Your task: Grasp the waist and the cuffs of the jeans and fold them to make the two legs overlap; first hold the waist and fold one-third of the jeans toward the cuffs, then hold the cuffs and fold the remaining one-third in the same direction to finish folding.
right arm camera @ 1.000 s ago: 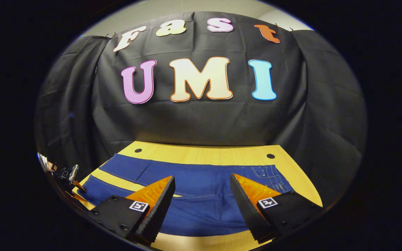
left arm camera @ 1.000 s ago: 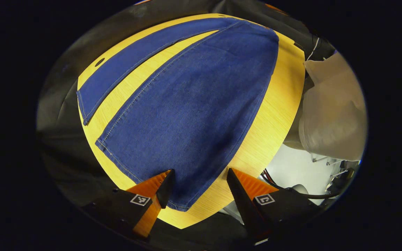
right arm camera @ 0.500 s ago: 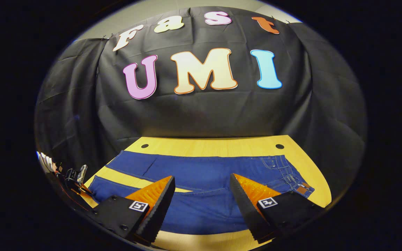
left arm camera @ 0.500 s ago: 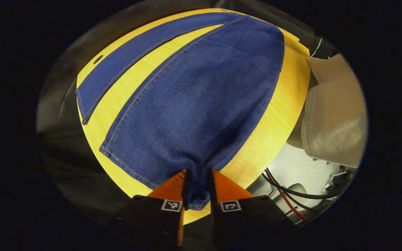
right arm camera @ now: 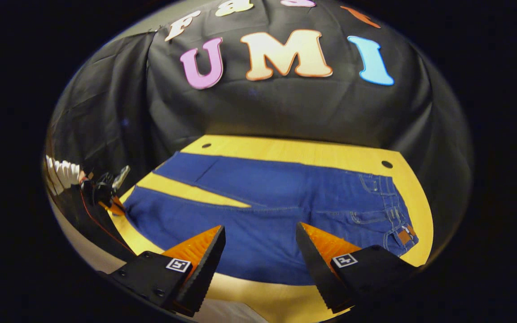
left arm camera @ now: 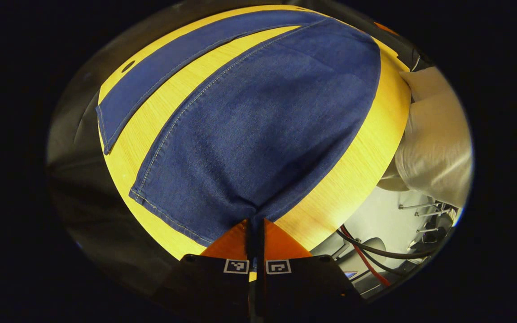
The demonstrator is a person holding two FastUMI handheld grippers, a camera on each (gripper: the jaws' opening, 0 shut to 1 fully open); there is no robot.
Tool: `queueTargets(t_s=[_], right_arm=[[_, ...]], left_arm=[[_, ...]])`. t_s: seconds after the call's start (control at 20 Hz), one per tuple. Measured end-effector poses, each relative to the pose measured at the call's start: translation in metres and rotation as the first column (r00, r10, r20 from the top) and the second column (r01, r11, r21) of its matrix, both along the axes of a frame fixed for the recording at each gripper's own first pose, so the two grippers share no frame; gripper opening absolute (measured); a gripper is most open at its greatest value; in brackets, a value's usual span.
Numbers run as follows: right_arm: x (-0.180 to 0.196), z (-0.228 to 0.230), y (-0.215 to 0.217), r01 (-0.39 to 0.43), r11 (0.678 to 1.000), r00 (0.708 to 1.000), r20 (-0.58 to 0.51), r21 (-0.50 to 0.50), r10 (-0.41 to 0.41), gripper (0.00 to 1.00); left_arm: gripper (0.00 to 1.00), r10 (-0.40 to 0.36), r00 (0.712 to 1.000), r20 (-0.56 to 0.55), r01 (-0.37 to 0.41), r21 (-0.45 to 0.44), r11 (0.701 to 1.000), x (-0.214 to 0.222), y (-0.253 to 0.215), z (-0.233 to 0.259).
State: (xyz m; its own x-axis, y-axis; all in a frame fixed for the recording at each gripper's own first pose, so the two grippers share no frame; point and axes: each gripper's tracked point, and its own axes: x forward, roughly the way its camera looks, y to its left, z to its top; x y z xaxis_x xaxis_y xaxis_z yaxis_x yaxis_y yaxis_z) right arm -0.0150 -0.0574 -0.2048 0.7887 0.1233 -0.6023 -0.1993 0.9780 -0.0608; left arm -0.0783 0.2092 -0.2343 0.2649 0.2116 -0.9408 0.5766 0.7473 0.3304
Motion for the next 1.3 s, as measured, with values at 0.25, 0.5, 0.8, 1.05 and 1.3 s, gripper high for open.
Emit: queueTargets(t_s=[0.25, 0.5, 0.8, 1.05, 1.3], right_arm=[[-0.026, -0.045, -0.04, -0.136, 0.983, 0.974, -0.2, -0.123, 0.109, 0.98], [-0.047, -0.074, -0.101, -0.362, 0.871, 0.886, -0.412, -0.332, 0.212, 0.99], [-0.051, -0.101, -0.154, -0.493, 0.772, 0.788, -0.583, -0.401, 0.2, 1.0], [-0.047, -0.111, -0.156, -0.523, 0.782, 0.73, -0.652, -0.338, 0.206, 0.96], [-0.054, -0.116, -0.149, -0.558, 0.778, 0.677, -0.701, -0.29, 0.224, 0.93]], left_arm=[[0.0, 0.015, 1.0, -0.018, -0.015, 0.0, 1.0, -0.002, 0.0, 0.0], [0.0, 0.024, 0.999, -0.031, -0.024, 0.002, 1.0, -0.002, 0.0, 0.0], [0.0, 0.035, 0.999, -0.036, -0.035, -0.001, 0.999, -0.002, 0.0, 0.0], [0.0, 0.037, 0.999, -0.035, -0.038, -0.004, 0.999, -0.002, 0.0, 0.0], [0.0, 0.037, 0.998, -0.056, -0.038, -0.003, 0.999, -0.001, 0.0, 0.0]])
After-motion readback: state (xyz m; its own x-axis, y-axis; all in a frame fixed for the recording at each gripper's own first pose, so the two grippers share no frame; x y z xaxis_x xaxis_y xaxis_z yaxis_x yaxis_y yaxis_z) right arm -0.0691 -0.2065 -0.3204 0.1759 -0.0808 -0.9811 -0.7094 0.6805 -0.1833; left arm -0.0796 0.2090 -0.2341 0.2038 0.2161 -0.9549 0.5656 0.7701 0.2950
